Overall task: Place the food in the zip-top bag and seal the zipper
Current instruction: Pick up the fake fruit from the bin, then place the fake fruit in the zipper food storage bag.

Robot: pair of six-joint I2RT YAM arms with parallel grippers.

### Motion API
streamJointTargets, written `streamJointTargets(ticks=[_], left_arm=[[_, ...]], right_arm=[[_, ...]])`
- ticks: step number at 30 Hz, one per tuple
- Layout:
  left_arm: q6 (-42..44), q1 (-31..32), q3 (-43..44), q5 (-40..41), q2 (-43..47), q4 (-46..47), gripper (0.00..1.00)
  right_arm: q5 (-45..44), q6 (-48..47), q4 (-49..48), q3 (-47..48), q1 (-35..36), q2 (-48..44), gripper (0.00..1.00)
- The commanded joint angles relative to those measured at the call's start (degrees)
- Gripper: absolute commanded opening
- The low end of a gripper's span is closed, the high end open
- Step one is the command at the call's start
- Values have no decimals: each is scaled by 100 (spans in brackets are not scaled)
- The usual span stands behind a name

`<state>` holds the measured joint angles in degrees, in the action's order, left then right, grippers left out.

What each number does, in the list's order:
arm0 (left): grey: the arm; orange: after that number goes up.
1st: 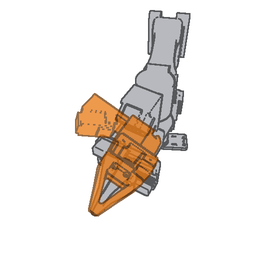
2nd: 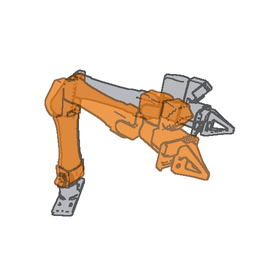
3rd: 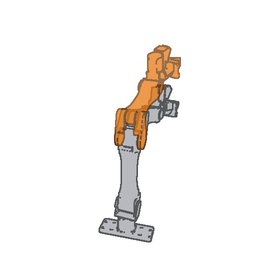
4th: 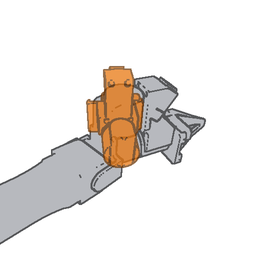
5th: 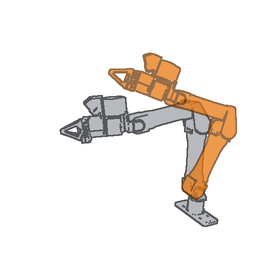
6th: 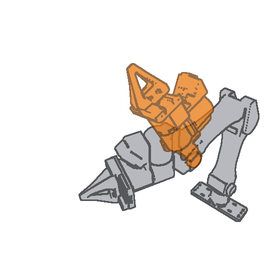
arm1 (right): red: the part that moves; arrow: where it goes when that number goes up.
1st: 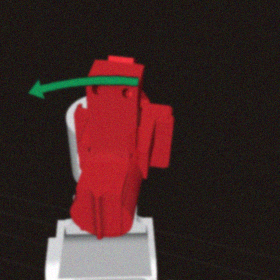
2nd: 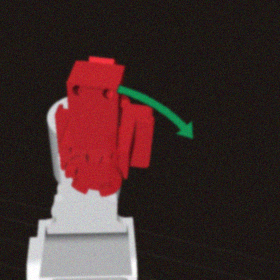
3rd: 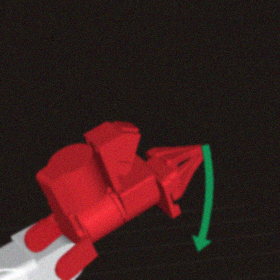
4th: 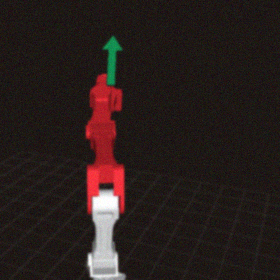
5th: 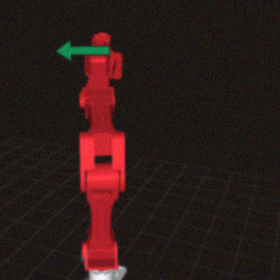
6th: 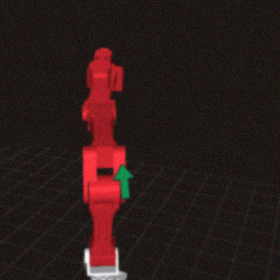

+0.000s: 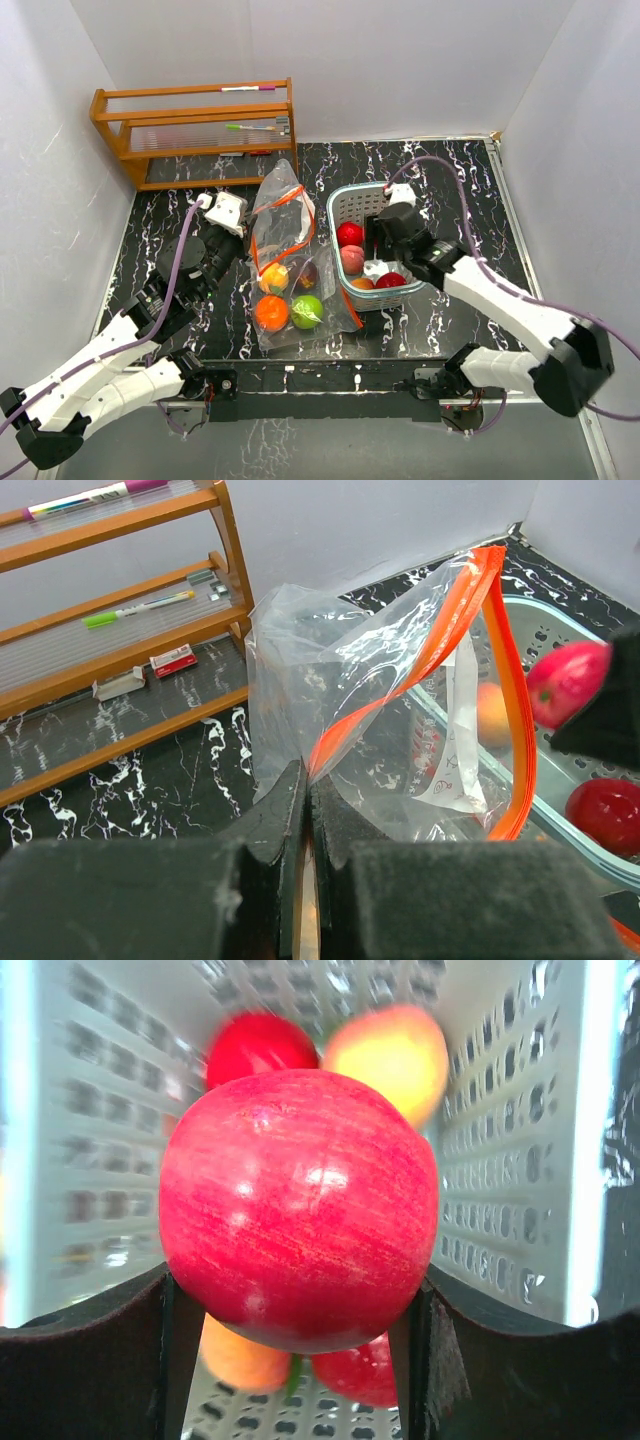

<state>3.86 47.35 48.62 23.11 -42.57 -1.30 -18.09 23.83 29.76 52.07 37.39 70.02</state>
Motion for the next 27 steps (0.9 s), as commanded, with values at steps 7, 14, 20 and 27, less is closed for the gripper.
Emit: streamJointTargets(ticks=[7, 14, 20, 27], left_arm=[[-129, -47, 55, -221, -135, 171, 0], [-523, -43, 450, -579, -727, -185, 0], [-794, -43, 653, -644, -1146, -298, 0], [-1088, -43, 743, -913, -1377, -5, 0]], right_arm=[[1731, -456, -402, 737, 13, -1486, 30], [3843, -719, -1488, 860, 12, -1628, 32], [4900, -688, -2117, 810, 20, -1573, 32], [5029, -374, -2642, 697, 76, -1221, 32]])
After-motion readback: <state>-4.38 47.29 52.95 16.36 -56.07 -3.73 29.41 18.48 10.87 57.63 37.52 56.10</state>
